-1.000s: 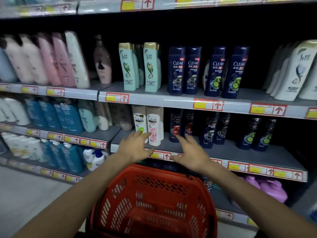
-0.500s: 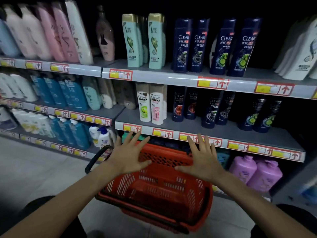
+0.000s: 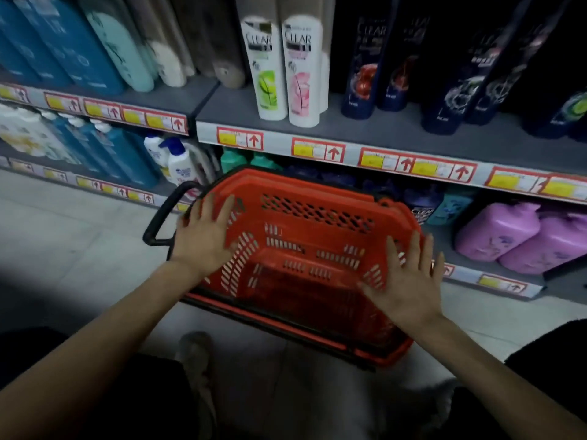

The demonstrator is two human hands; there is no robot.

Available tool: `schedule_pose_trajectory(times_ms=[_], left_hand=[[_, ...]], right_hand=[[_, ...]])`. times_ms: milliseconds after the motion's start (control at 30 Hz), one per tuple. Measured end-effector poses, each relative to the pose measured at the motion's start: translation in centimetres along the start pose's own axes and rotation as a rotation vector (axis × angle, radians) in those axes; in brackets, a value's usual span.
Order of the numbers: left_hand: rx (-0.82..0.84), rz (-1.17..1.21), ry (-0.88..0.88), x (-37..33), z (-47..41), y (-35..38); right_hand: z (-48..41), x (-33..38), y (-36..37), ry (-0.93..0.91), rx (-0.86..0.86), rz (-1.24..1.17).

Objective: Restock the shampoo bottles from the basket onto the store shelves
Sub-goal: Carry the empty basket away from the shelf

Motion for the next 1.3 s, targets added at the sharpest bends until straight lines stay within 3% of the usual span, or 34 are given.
schedule_pose_trajectory(times_ms=[167,433,600,933,1133,1300], left_hand=[[0.088,0.014,-0.143,0.4,-0.8,2.1],[0.062,0.185,-0.43,3.1,-2.8,2.5],[0.115,0.307,-0.508,2.8,-2.8,3.3],[0.262,0.34,-0.578,3.4,-3.6,3.0],[0.375,0.562,-0.614,5.2,-3.4,1.5],[0.579,0.639,-0.654,7.4,-0.5,-2.4]], right_hand=[[0.8,0.3,-0.2,0.014,-0.098,0.013],[0.6,-1.9,-0.3,0.152,-0.131,-0.137],[-0.1,-3.6,-1.9,0.367,-0.166,-0.357],[-0.6,-5.5,-0.7,0.643,-0.007,-0.481],[1.5,-3.2,-1.6,0.901,0.166,-0.622],[2.2,-3.6,-5.1,0.964,0.239,-0.757]])
Point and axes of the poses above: each hand's wrist, its own z-axis away from the middle knuckle, its own y-axis out of the palm, x = y × z, the point moved 8 cm from there along -z, towards the middle knuckle, and after that the axes turned 11 degrees about -z, right-handed, at the moved point
